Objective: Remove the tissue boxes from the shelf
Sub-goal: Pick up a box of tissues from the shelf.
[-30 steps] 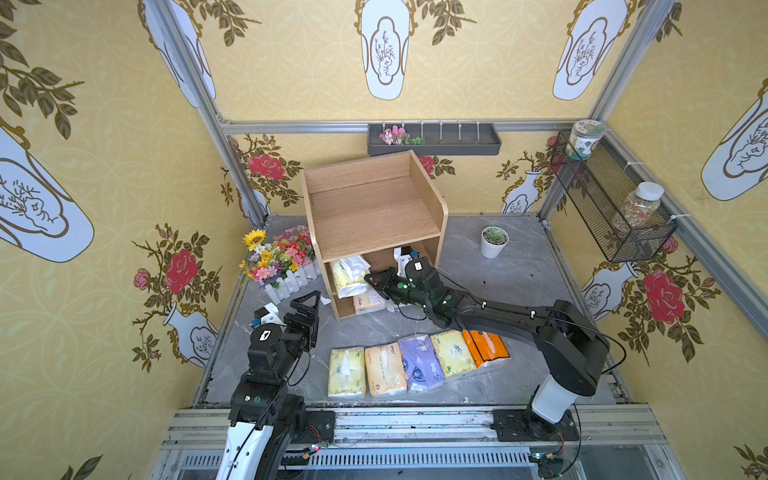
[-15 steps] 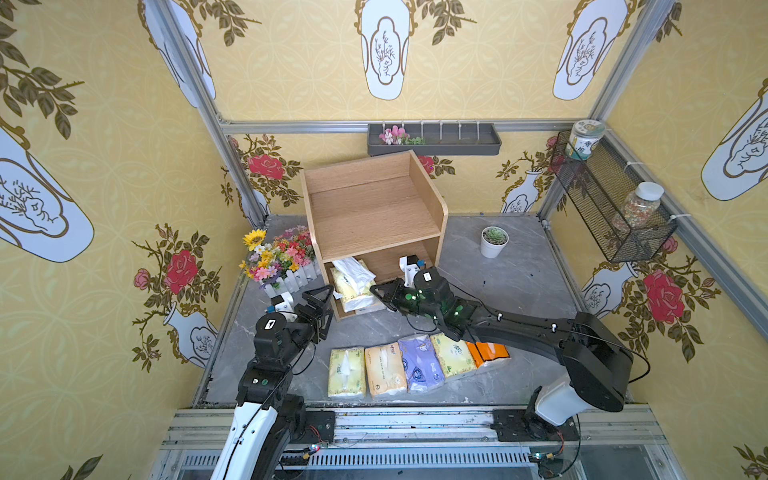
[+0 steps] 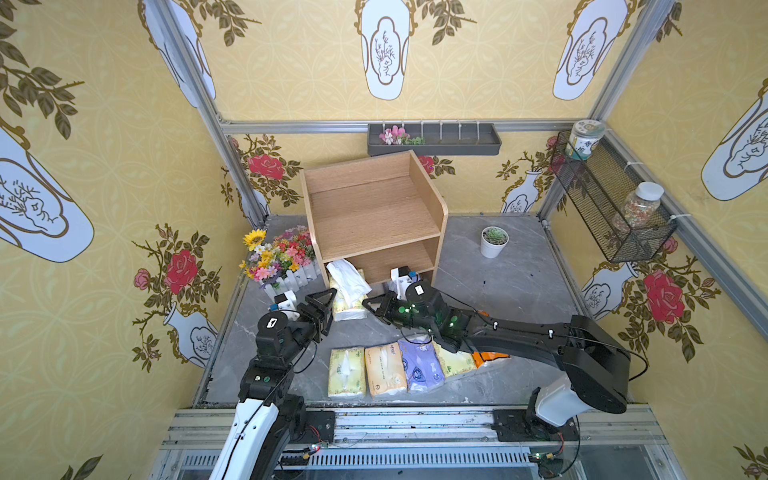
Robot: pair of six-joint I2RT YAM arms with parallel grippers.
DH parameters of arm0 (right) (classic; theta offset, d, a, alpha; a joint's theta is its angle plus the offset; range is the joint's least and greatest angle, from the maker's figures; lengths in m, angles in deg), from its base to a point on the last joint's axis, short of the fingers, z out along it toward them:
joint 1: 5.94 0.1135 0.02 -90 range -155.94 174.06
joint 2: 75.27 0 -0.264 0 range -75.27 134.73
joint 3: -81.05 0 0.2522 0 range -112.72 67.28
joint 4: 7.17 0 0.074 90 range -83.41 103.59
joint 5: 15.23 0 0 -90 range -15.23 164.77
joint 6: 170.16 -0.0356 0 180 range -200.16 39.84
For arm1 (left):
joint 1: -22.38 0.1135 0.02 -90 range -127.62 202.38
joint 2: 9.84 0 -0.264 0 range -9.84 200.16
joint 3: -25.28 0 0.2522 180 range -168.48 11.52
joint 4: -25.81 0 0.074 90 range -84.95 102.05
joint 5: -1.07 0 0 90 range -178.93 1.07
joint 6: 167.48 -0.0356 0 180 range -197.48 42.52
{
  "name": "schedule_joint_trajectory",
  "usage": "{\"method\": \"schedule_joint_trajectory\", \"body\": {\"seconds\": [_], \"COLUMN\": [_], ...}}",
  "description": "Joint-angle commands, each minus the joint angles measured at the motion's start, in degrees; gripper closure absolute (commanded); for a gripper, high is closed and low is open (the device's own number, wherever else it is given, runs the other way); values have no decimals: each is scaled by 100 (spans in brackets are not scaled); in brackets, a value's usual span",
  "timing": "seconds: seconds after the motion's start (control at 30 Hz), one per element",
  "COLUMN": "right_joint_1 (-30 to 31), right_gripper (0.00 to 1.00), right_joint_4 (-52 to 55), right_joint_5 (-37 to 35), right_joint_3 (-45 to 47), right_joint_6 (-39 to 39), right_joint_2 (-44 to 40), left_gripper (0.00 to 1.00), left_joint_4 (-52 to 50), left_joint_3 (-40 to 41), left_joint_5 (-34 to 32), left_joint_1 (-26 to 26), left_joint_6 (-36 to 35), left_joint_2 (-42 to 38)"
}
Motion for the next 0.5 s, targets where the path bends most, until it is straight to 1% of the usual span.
{"method": "schedule_joint_trajectory", "body": {"seconds": [0.0,0.13,0.23,0.4,0.43,0.47], "right_joint_1": [74,98,99,82,71,55], "right_gripper": [100,100,100,100,95,87], "right_joint_4": [-147,-130,-56,196,252,319], "right_joint_5": [161,199,200,249,287,305], "right_joint_3": [1,3,74,111,105,110], "right_joint_6": [-28,-34,-27,82,121,166], "right_joint_2": [-26,-58,-173,-400,-448,-512], "left_gripper": [32,37,44,61,65,67], "left_joint_4": [314,507,533,620,642,650], "left_joint_3": [21,-3,-80,-147,-150,-159], "left_joint_5": [138,107,-43,-205,-209,-212], "left_joint_1": [-42,-245,-442,-675,-700,-721], "left_joint_6": [-137,-180,-240,-334,-351,-367], "left_joint_2": [128,328,422,586,613,631]}}
